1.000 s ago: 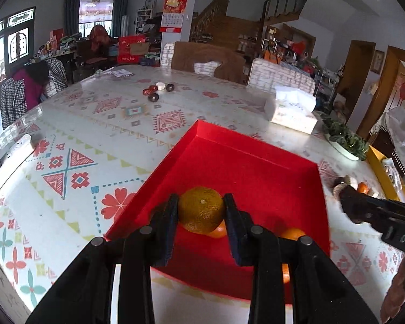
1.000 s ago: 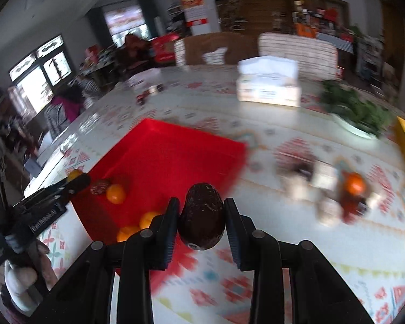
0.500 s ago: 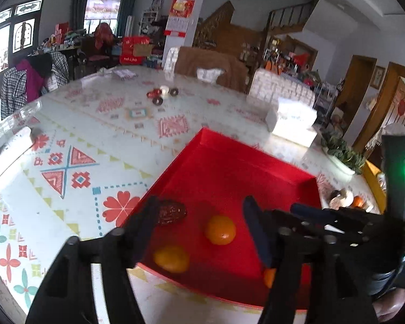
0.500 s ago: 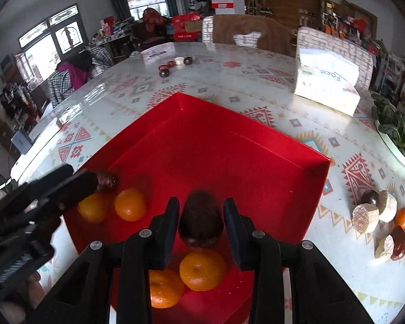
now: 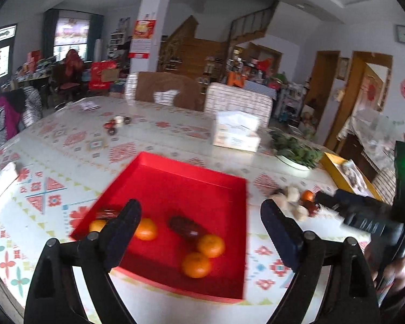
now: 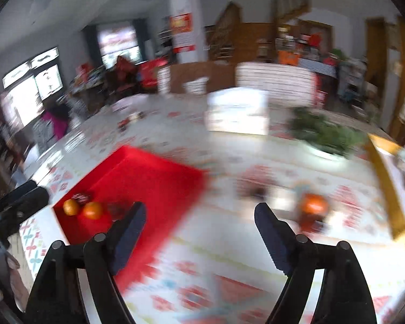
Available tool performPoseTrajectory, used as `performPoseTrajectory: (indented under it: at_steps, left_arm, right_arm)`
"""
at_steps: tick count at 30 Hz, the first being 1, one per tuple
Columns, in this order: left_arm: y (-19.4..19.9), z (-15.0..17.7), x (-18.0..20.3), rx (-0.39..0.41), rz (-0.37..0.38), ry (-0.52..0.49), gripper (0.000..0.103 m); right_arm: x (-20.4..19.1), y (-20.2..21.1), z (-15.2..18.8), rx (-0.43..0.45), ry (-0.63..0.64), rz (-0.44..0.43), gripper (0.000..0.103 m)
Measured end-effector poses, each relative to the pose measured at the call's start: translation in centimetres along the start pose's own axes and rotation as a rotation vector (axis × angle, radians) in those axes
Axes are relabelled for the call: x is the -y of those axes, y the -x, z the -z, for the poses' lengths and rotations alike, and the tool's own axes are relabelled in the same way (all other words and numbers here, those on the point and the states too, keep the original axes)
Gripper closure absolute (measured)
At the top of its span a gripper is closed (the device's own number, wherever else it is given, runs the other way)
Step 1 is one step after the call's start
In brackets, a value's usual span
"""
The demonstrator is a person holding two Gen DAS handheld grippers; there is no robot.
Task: Organize fruits
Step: 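Move the left tool to a beige cube while the right tool reaches a round beige piece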
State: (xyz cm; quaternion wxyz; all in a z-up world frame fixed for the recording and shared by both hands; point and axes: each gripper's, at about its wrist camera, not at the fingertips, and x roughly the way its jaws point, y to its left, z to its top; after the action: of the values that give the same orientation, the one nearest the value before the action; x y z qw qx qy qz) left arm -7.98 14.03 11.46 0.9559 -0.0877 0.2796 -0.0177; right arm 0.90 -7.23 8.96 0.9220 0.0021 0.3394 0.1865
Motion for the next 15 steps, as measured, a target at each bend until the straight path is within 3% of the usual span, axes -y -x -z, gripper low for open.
performPoseTrajectory:
  at_steps: [4,6,11,13,14,15]
  left_arm:
    - [-1.9,0.6,3.3,-0.050,0.060,-0.029,0.014]
    - [-3.5,1.0,5.7,-0.092,0.108,-0.051,0.014]
    - [-7.0,1.8,9.8,-0.158,0.157,-0.110,0.015]
    - [-8.7,2.1,10.9,-0.203,0.166,-0.126,0.034]
    - [-9.8,2.3,11.6,-0.238,0.177,-0.138,0.050]
    - [-10.3,2.4,11.8,-0.254,0.175,-0.143,0.055]
  right_arm:
    - [8.5,2.6,0.9,-0.012,-0.146,0.105,0.017]
    - [12.4,3.1,1.6,-0.034,-0.226,0.131,0.023]
    - [16.0,2.0,3.1,-0.104,-0.307,0.114,0.060]
    - [16.0,0.7,3.2,-0.126,-0.312,0.078,0.060]
    - [15.9,0.1,3.2,-0.132,-0.308,0.065,0.060]
    - [15.9,-0.4,3.3,-0.135,-0.303,0.054,0.061]
